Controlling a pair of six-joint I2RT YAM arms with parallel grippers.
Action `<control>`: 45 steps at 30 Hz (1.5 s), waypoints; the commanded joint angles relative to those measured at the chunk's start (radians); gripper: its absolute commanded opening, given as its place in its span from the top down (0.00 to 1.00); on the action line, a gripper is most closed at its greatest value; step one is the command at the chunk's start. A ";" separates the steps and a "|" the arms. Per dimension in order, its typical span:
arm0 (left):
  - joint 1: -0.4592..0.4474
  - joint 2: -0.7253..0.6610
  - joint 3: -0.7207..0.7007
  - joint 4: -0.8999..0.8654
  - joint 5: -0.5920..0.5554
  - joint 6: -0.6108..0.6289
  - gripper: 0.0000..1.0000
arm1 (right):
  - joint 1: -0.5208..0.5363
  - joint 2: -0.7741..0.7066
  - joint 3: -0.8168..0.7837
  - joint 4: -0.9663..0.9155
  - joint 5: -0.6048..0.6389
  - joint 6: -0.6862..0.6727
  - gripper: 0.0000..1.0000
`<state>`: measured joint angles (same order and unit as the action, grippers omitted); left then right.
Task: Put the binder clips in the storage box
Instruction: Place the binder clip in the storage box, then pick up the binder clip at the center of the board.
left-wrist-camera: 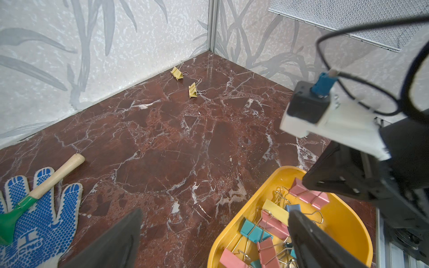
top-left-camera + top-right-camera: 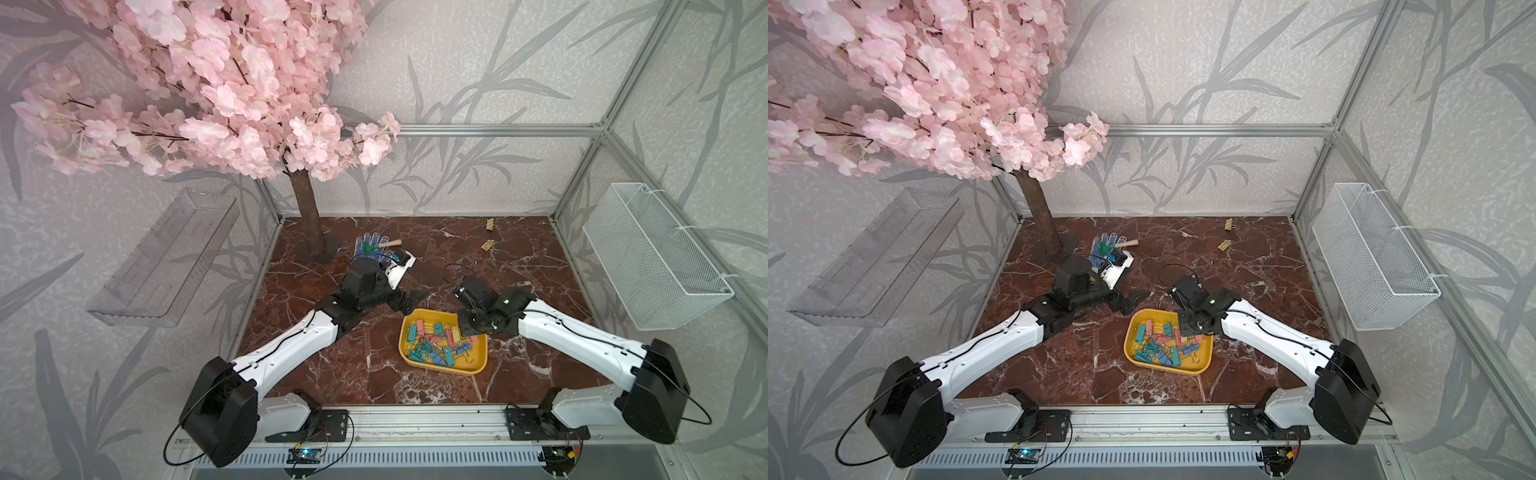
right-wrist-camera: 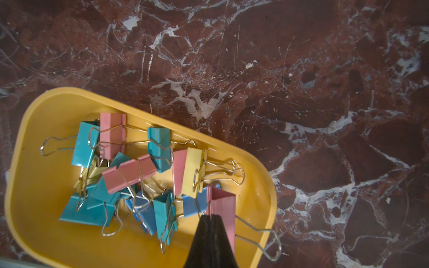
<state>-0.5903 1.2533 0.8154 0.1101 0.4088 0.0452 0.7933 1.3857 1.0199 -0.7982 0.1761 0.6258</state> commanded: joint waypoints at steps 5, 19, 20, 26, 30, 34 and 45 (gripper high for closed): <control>-0.006 0.009 -0.007 0.005 -0.010 0.011 0.00 | 0.003 0.122 -0.001 0.134 -0.014 -0.001 0.93; -0.007 0.008 -0.005 0.006 -0.004 0.009 0.00 | -0.023 -0.051 0.053 0.091 0.118 -0.034 0.78; -0.008 0.008 -0.005 0.005 -0.002 0.008 0.00 | -0.049 -0.073 0.055 0.122 0.138 -0.034 0.78; -0.007 -0.004 -0.005 0.006 0.008 0.007 0.00 | -0.393 -0.109 0.038 0.406 -0.036 -0.080 0.70; -0.008 -0.006 -0.005 0.005 0.001 0.011 0.00 | -0.614 0.052 0.083 0.582 -0.192 0.056 0.67; -0.006 0.000 -0.005 0.005 0.004 0.010 0.00 | -0.710 0.292 0.219 0.664 -0.245 0.136 0.61; -0.009 0.024 0.005 -0.009 0.014 0.012 0.00 | -0.781 0.735 0.530 0.674 -0.269 0.262 0.54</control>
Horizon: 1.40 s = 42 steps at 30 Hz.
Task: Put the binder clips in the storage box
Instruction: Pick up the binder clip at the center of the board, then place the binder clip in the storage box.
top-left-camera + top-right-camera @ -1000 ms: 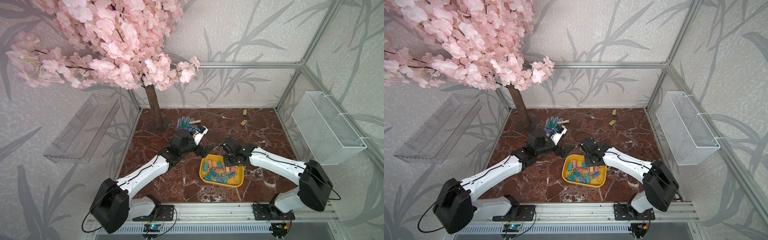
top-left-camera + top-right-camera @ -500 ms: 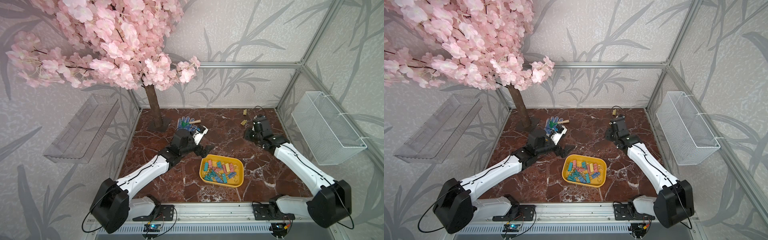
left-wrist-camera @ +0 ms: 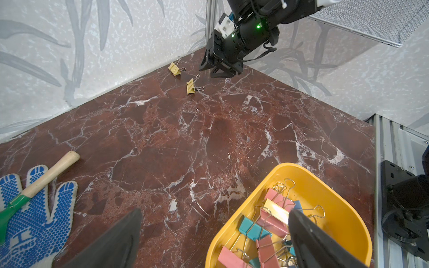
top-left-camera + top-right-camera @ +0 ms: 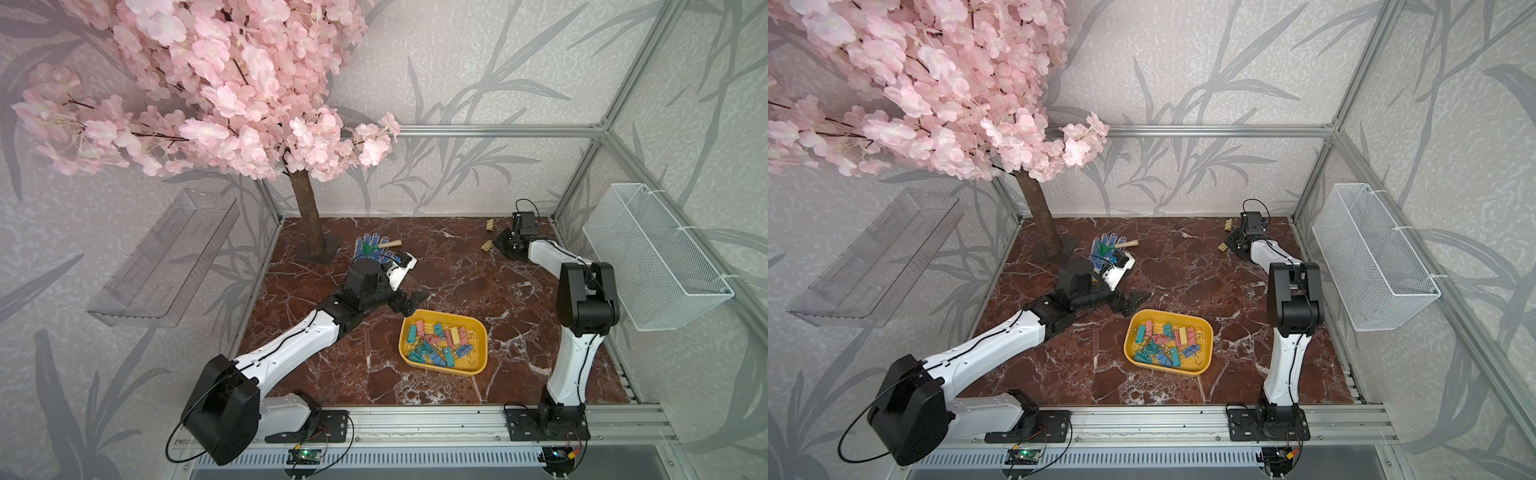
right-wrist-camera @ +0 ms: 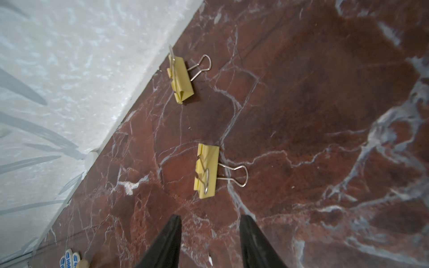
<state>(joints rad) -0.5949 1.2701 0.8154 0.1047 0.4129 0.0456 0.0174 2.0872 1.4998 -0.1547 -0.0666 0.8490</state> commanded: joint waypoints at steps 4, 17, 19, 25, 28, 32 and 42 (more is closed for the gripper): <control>-0.004 0.009 0.005 -0.004 0.007 0.013 0.00 | -0.009 0.099 0.101 0.037 -0.040 0.021 0.58; -0.005 0.015 0.008 -0.007 0.003 0.014 0.00 | -0.019 0.040 0.044 0.066 -0.126 0.038 1.00; -0.005 0.014 0.007 -0.005 0.004 0.014 0.00 | -0.018 -0.016 -0.005 0.078 -0.143 0.042 1.00; -0.004 -0.008 -0.002 0.009 0.001 0.016 0.00 | -0.006 -0.247 -0.191 0.108 -0.197 0.044 1.00; -0.005 -0.021 -0.007 0.016 -0.002 0.021 0.00 | 0.005 -0.392 -0.279 0.078 -0.233 0.030 1.00; -0.004 -0.035 -0.015 0.030 -0.002 0.021 0.00 | 0.017 -0.621 -0.370 -0.005 -0.293 -0.030 1.00; -0.005 -0.088 -0.051 0.094 0.049 0.015 0.00 | 0.191 -1.161 -0.476 -0.384 -0.311 -0.206 1.00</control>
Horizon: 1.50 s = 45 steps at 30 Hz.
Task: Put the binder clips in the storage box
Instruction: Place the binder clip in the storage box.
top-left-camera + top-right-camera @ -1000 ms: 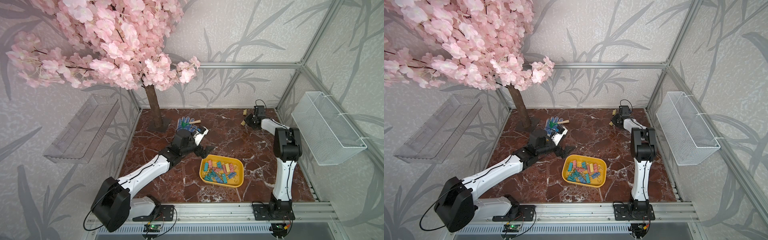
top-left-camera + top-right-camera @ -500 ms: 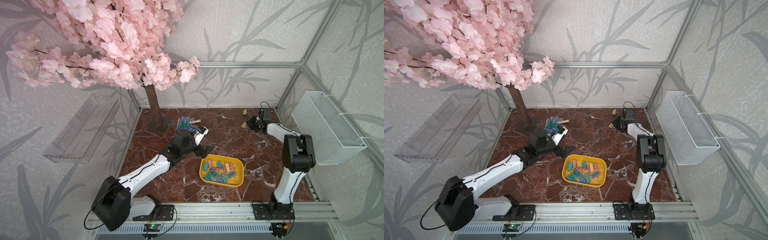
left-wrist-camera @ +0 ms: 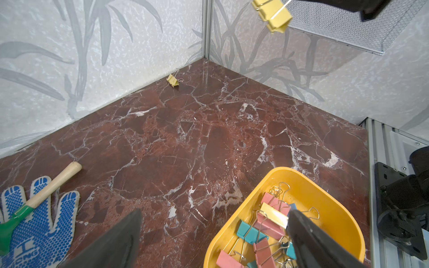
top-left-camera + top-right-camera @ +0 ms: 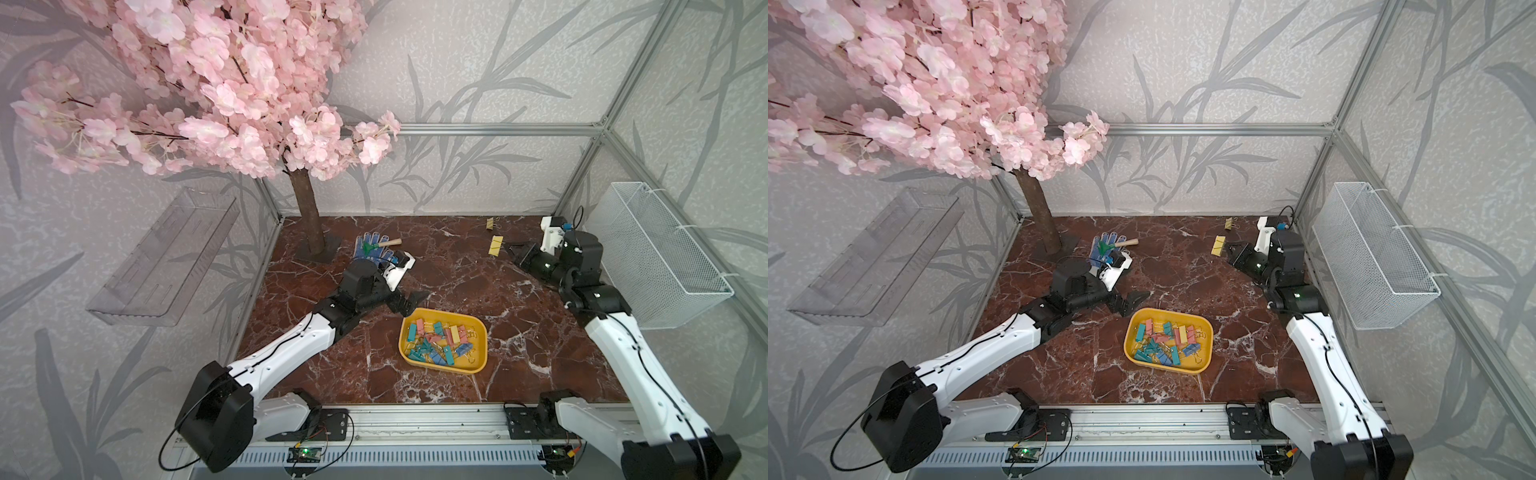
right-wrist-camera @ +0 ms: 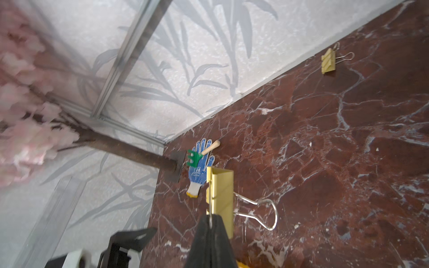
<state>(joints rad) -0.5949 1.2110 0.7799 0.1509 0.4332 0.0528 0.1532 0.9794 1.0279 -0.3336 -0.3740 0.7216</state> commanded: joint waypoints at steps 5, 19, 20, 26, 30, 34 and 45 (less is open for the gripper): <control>-0.004 -0.031 -0.021 0.054 0.022 0.000 0.00 | 0.263 -0.119 0.020 -0.483 0.157 -0.120 1.00; -0.003 -0.029 -0.019 0.038 0.003 0.018 0.00 | 0.611 0.139 -0.079 -0.515 0.338 -0.094 1.00; -0.004 -0.028 -0.019 0.037 0.002 0.019 0.00 | 0.612 0.154 -0.093 -0.486 0.324 -0.087 1.00; -0.004 -0.024 -0.017 0.032 -0.001 0.018 0.00 | 0.627 0.236 -0.158 -0.346 0.270 -0.048 1.00; -0.004 -0.023 -0.015 0.030 -0.004 0.016 0.00 | 0.643 0.288 -0.174 -0.362 0.288 -0.049 1.00; -0.003 -0.013 -0.007 0.020 -0.005 0.009 0.00 | 0.648 0.296 -0.200 -0.362 0.289 -0.036 0.94; -0.005 -0.001 0.003 0.011 -0.004 0.004 0.00 | 0.617 0.167 -0.083 -0.352 0.462 -0.090 0.64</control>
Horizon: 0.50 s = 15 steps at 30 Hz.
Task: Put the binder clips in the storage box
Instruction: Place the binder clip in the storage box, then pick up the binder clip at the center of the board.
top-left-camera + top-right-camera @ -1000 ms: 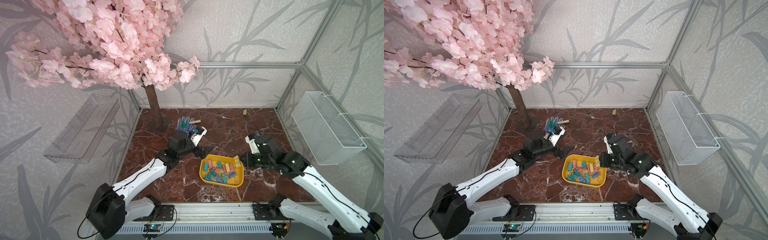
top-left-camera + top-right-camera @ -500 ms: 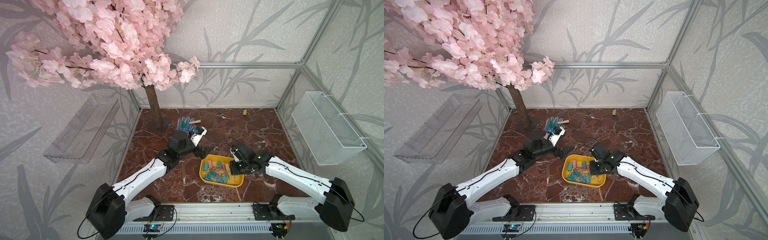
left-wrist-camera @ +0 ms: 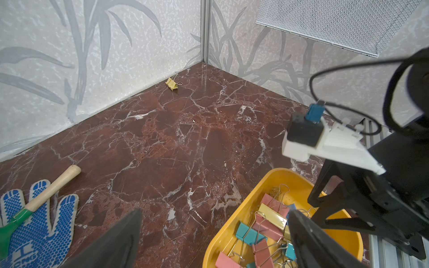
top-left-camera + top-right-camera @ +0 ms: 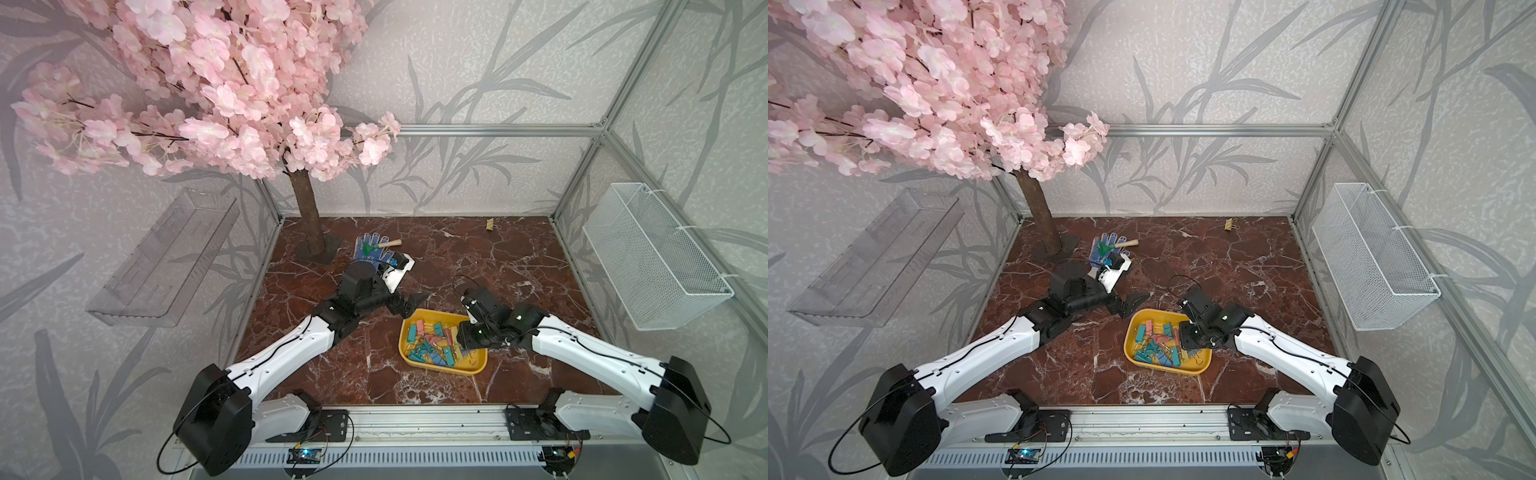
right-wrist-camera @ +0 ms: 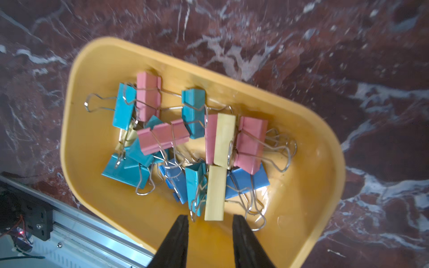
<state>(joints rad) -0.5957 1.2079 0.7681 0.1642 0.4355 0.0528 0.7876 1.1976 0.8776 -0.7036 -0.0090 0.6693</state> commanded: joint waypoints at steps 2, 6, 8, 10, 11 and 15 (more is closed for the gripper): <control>-0.004 0.001 0.013 -0.002 -0.006 0.004 0.00 | -0.070 -0.073 0.097 0.049 0.124 -0.070 0.64; -0.003 0.002 0.015 -0.002 -0.007 0.003 0.00 | -0.239 -0.090 0.117 0.188 0.075 -0.134 0.62; -0.005 0.001 0.014 -0.003 -0.006 0.004 0.00 | -0.335 -0.075 0.116 0.268 0.029 -0.143 0.59; -0.004 0.001 0.013 -0.002 -0.004 0.004 0.00 | -0.445 -0.034 0.120 0.356 -0.032 -0.125 0.55; -0.004 0.002 0.013 -0.001 -0.002 0.002 0.00 | -0.483 -0.009 0.125 0.389 -0.059 -0.109 0.54; -0.005 0.005 0.013 0.000 0.000 0.001 0.00 | -0.641 0.172 0.198 0.507 -0.116 -0.001 0.52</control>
<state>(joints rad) -0.5957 1.2079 0.7681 0.1646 0.4358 0.0525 0.2054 1.2774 1.0191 -0.3328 -0.0658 0.6037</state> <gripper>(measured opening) 0.999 0.480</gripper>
